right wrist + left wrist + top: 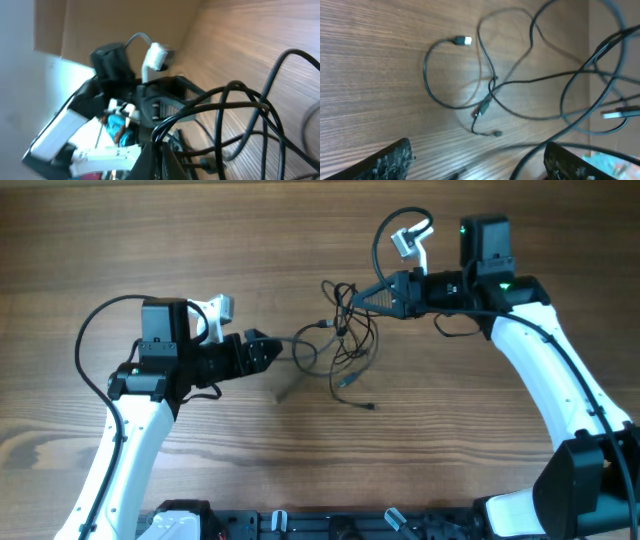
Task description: Untangle cables
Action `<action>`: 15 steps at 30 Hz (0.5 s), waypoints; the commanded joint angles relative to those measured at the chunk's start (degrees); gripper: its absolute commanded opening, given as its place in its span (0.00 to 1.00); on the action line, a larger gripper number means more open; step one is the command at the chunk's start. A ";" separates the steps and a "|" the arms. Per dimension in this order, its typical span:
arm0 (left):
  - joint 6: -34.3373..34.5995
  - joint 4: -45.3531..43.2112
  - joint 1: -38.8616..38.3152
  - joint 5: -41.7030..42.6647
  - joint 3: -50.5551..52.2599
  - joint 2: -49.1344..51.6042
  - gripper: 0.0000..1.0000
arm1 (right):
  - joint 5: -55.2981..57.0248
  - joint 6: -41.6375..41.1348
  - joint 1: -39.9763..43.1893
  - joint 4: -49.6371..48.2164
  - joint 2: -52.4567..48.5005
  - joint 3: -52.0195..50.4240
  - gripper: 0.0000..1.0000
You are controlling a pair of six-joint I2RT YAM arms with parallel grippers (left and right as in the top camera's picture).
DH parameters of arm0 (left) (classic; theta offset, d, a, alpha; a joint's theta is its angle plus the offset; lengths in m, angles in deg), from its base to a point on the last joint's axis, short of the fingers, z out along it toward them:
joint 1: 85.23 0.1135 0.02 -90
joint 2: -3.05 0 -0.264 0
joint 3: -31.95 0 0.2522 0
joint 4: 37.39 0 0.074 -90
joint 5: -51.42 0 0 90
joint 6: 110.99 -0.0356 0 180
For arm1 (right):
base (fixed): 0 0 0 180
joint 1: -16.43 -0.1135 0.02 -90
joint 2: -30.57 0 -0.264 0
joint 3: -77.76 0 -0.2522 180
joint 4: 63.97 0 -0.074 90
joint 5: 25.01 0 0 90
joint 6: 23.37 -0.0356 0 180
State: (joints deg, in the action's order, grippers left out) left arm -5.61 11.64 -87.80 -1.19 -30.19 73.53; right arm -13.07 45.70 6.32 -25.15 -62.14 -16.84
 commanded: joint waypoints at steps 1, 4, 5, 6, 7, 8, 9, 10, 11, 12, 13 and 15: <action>-1.60 2.05 0.07 -12.28 -0.26 -0.04 0.71 | -7.39 -0.35 -0.55 -3.32 -0.68 -0.02 0.04; 4.04 3.78 0.07 -26.69 -0.26 0.13 0.71 | -6.45 -0.52 -0.55 -3.61 -0.68 -0.02 0.04; 3.93 4.15 0.07 -26.60 -0.26 0.13 0.76 | -6.12 -0.50 -0.55 -3.61 -0.68 -0.02 0.04; 2.29 4.46 0.07 -24.46 -0.26 0.13 0.81 | -5.60 -0.55 -0.55 -3.43 -0.68 -0.02 0.05; -2.49 4.66 0.07 -18.91 -0.26 0.13 0.85 | -5.40 -0.68 -0.55 -3.37 -0.68 -0.04 0.04; -6.36 5.14 0.07 -13.31 -0.26 0.13 0.88 | -5.40 -0.70 -0.55 -3.37 -0.68 -0.04 0.04; -9.11 5.84 0.07 -9.11 -0.26 0.13 0.91 | -5.40 -0.66 -0.55 -3.39 -0.68 -0.02 0.04; -13.42 8.09 0.07 -3.54 -0.26 0.13 0.93 | -5.40 -0.68 -0.55 -3.39 -0.68 -0.02 0.04; -15.96 10.58 0.07 -1.38 -0.26 0.15 0.93 | -5.40 -0.68 -0.55 -3.37 -0.68 -0.02 0.04; -16.72 12.70 0.07 -1.44 -0.26 0.13 0.93 | -5.42 -0.68 -0.55 -3.37 -0.68 -0.02 0.04; -16.63 14.27 0.07 -1.42 -0.26 0.15 0.93 | -5.42 -0.68 -0.55 -3.37 -0.68 -0.04 0.04; -15.39 15.54 0.07 -1.42 -0.26 0.20 0.86 | -5.40 -0.68 -0.55 -3.37 -0.68 -0.02 0.04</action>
State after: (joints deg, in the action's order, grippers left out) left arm -17.24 25.76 -87.75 -7.23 -30.21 73.59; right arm -17.07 45.05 5.91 -28.41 -62.14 -16.84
